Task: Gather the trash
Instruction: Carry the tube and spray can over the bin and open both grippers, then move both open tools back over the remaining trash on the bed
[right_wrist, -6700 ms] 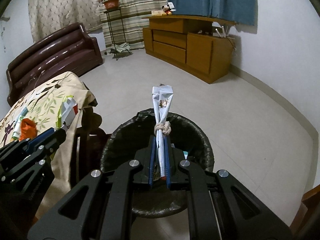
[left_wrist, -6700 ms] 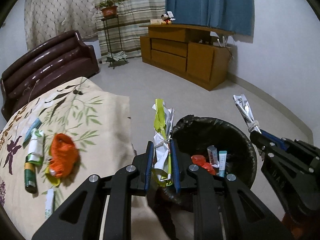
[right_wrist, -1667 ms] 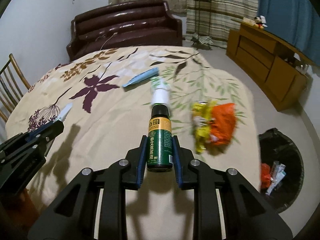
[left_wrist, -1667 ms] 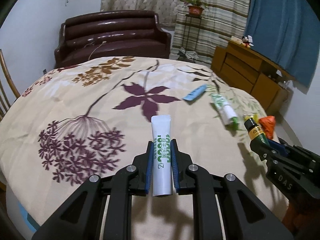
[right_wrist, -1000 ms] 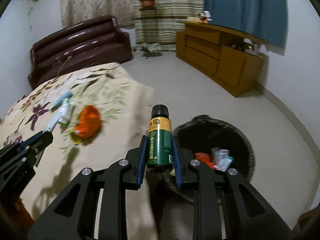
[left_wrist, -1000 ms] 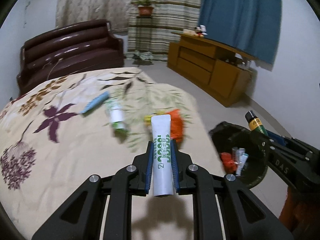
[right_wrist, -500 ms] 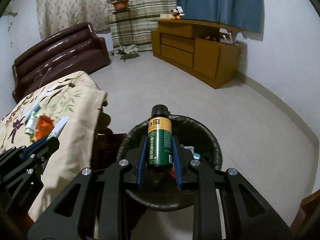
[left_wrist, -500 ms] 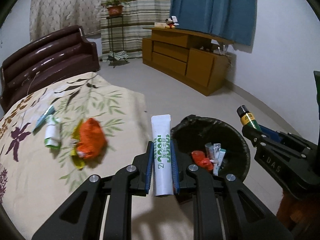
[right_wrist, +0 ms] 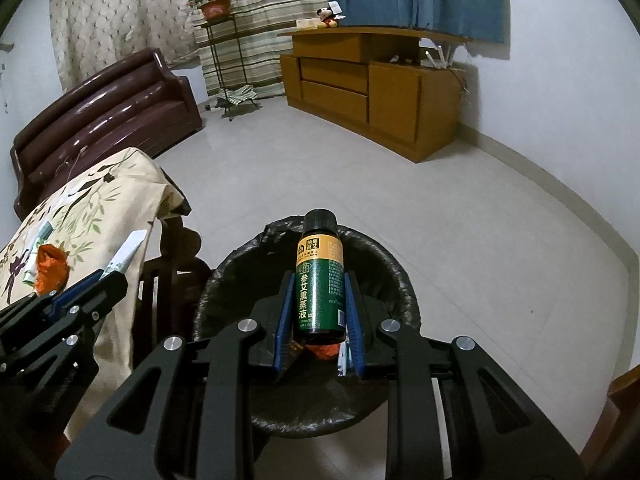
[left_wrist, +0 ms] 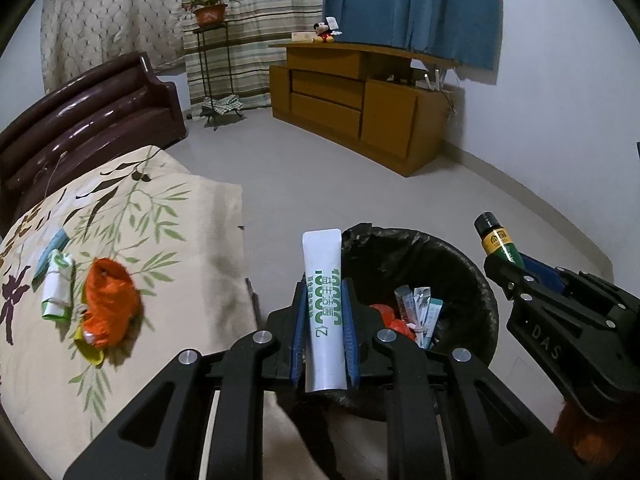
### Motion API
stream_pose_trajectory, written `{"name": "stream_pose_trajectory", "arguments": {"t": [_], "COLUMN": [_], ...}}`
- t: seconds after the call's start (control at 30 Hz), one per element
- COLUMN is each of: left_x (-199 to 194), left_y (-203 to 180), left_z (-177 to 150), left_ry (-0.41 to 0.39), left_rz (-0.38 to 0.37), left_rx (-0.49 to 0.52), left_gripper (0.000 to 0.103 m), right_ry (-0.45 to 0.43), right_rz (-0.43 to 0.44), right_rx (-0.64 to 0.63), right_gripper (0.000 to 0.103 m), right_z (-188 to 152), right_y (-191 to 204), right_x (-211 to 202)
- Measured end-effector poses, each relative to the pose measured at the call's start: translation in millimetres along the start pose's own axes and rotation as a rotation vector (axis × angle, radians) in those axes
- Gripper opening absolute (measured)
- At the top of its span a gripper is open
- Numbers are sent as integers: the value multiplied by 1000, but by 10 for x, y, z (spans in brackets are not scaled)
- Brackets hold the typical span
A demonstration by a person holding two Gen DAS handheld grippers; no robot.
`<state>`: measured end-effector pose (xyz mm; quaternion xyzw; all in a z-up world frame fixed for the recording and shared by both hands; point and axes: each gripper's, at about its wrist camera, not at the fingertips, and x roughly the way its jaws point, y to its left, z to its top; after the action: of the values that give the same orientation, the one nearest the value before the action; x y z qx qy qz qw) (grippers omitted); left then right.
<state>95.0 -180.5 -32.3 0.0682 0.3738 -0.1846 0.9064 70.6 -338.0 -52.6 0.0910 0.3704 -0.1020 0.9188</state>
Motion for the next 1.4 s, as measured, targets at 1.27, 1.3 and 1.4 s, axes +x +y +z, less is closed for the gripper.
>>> {"name": "stream_pose_trajectory", "arguments": {"t": [1.27,1.3,1.4], "left_x": [445,436,418], "left_y": [-225,-217,-203], "left_z": [114,114,130], "left_ry": [22,19,17], "left_rz": [48,49,46], "left_rx": [14,13,10], "left_gripper": [60,61,64], "right_ry": [44,43,41], "right_rz": [-16,-17,-20], "right_rx": [56,57,59], "right_gripper": [25,26,36], "right_z": [16,16,17], "right_y": [-204,-205,-215], "right_x": [426,422,407]}}
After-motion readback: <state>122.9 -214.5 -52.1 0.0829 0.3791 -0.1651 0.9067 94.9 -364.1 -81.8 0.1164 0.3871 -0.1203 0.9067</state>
